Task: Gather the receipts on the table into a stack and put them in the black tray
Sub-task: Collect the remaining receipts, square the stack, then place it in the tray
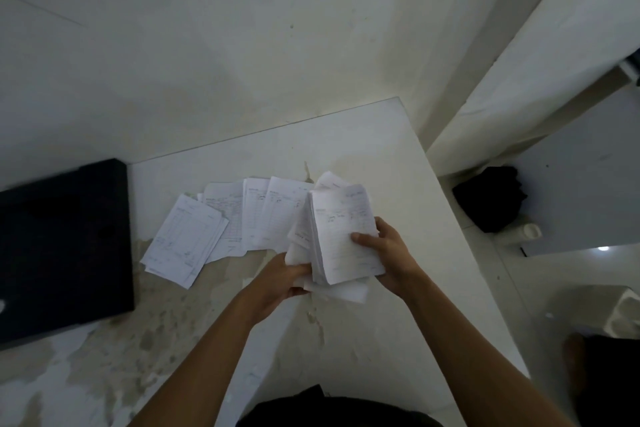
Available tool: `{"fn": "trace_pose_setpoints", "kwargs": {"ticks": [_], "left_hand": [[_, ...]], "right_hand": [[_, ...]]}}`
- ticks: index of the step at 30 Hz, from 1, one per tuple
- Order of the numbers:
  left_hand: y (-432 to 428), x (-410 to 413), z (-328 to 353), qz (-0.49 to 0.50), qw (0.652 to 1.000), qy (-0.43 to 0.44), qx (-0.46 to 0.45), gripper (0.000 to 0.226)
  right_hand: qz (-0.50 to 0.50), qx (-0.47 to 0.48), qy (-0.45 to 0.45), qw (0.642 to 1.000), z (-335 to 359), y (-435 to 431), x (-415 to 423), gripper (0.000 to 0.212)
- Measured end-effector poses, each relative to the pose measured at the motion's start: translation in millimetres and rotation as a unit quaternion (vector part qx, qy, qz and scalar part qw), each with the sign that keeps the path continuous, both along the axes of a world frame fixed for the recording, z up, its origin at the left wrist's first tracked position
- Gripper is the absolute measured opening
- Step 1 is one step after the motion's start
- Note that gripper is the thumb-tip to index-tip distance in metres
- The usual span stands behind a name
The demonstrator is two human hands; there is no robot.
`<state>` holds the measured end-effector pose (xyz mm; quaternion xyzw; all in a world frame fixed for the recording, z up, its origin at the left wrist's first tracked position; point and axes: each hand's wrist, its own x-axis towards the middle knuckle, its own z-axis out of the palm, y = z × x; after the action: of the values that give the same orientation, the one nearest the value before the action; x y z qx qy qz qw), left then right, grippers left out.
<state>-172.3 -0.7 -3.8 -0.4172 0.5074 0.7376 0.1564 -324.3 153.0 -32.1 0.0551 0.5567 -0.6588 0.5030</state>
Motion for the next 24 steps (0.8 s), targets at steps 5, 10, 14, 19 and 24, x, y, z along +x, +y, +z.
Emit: {"fn": "trace_pose_setpoints", "kwargs": {"ticks": [5,10,14,19,24], "left_hand": [[-24.7,8.7,-10.4,0.113,0.964,-0.046,-0.235,0.03],[-49.9,0.4,-22.4,0.08,0.905,-0.108,-0.404,0.06],[-60.3,-15.2,-29.7,0.056,0.908,-0.115,-0.398,0.073],[-55.7,-29.0,-28.4,0.046,0.928,-0.121,-0.351,0.048],[-53.9,-22.1,-26.4,0.004,0.962,-0.072,-0.264,0.03]], "right_hand": [[0.031,0.16,0.133,0.978,-3.8,-17.3,0.0,0.065],[0.042,0.304,0.278,0.91,-6.5,-44.0,16.4,0.026],[0.082,0.331,0.387,0.857,-18.9,-54.0,45.6,0.031],[0.12,0.27,0.385,0.874,-23.7,-63.1,65.4,0.022],[0.051,0.244,0.335,0.909,-16.4,-56.5,50.9,0.043]]}}
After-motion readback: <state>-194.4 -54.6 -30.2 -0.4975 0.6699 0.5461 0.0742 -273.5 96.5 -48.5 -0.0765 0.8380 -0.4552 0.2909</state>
